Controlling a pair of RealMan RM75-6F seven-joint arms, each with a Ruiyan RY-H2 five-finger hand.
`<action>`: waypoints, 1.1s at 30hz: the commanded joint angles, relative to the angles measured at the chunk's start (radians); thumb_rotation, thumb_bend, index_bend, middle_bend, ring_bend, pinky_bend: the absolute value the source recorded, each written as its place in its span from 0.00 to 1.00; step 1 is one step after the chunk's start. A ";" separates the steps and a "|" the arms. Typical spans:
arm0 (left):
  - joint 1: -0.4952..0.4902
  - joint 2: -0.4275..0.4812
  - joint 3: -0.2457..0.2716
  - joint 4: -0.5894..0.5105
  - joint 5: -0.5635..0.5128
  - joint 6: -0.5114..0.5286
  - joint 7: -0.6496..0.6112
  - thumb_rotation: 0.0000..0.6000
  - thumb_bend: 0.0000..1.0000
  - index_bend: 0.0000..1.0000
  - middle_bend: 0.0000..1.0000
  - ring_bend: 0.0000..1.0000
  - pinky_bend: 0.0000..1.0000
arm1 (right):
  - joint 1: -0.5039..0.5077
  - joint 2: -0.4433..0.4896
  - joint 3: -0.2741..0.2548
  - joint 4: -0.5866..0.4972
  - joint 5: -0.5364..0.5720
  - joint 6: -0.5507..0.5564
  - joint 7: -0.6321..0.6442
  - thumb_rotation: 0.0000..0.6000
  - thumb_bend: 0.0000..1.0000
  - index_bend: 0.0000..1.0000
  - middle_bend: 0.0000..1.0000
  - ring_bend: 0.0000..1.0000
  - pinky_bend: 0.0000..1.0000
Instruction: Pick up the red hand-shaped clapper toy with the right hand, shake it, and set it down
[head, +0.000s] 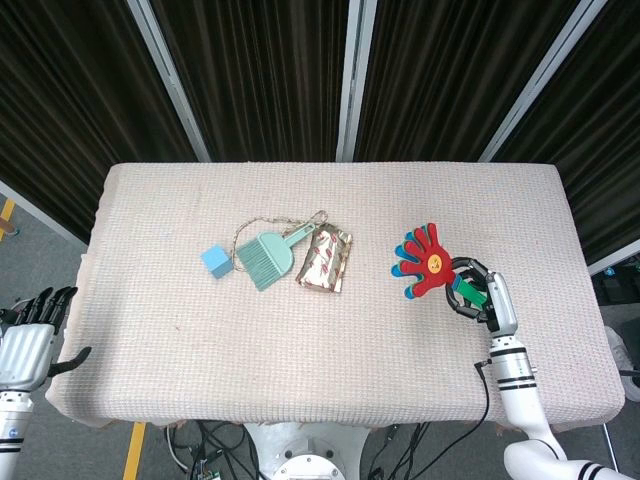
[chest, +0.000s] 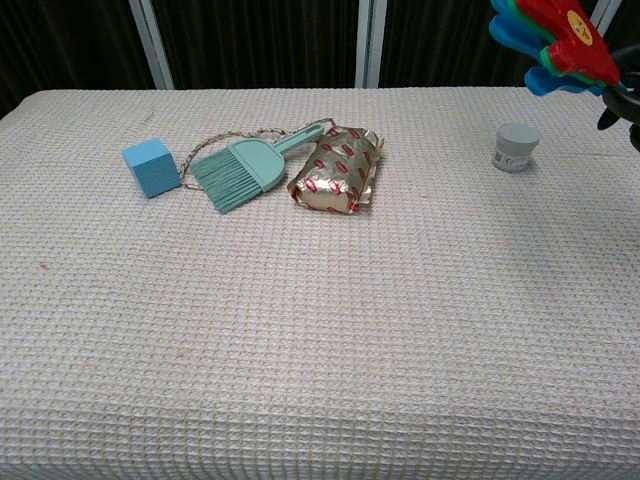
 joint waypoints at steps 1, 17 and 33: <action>0.002 -0.002 0.002 0.002 0.001 0.001 -0.001 1.00 0.20 0.06 0.08 0.01 0.12 | 0.008 0.054 0.003 -0.048 -0.028 -0.052 0.148 1.00 0.65 0.97 0.38 0.52 0.82; -0.004 0.000 0.002 -0.004 -0.002 -0.012 0.005 1.00 0.20 0.06 0.08 0.05 0.12 | 0.142 0.228 -0.052 -0.238 0.344 -0.266 -0.805 1.00 0.67 1.00 0.44 0.51 0.82; -0.008 0.001 0.000 -0.007 -0.003 -0.015 0.008 1.00 0.20 0.06 0.08 0.05 0.12 | 0.024 0.273 0.100 -0.276 0.035 -0.342 0.244 1.00 0.67 1.00 0.45 0.51 0.82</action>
